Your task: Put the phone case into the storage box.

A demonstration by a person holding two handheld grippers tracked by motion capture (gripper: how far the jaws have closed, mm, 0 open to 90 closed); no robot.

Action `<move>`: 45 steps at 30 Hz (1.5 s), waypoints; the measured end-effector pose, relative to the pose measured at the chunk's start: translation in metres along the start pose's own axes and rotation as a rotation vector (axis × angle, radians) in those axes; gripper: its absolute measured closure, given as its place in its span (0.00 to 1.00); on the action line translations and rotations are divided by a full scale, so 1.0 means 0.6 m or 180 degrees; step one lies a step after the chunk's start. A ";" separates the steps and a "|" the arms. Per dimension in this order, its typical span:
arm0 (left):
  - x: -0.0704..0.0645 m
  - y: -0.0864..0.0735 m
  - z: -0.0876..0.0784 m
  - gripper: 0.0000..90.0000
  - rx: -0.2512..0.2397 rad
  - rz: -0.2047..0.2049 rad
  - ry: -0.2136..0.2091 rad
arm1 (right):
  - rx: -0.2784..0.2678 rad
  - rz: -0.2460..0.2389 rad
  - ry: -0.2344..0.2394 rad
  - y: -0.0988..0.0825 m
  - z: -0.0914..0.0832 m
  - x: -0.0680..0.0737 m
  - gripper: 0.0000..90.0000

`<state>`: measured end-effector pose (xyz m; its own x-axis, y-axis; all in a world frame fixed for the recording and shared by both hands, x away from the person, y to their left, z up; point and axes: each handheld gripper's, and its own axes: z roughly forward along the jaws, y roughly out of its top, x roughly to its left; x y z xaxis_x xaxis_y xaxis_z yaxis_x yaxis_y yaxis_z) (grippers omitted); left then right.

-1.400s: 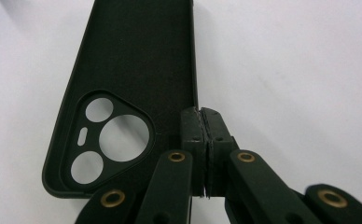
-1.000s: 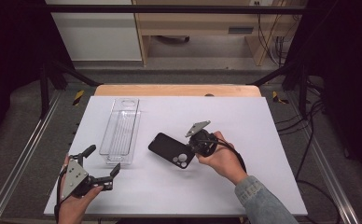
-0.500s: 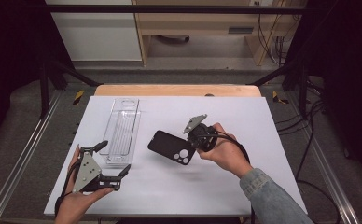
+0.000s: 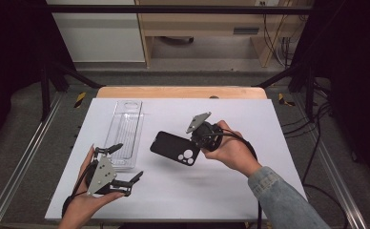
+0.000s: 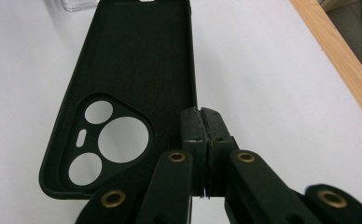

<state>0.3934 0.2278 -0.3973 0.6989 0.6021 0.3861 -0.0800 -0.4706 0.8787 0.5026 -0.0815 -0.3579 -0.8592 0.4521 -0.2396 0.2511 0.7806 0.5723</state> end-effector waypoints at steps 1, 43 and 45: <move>-0.001 0.002 0.002 0.01 -0.0006 0.0005 -0.0015 | 0.0005 0.0003 -0.0005 0.001 -0.002 -0.001 1.00; 0.005 0.078 0.045 0.04 0.0260 0.0471 -0.0427 | -0.0286 -0.0087 0.0008 0.012 -0.049 0.006 1.00; 0.004 0.080 0.048 0.05 0.0284 0.0507 -0.0453 | -0.0287 -0.0096 0.0012 0.012 -0.049 0.007 1.00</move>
<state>0.4119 0.1881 -0.3621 0.7761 0.4215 0.4690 -0.1386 -0.6116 0.7790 0.4875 -0.0865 -0.3314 -0.8675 0.4272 -0.2548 0.1842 0.7518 0.6332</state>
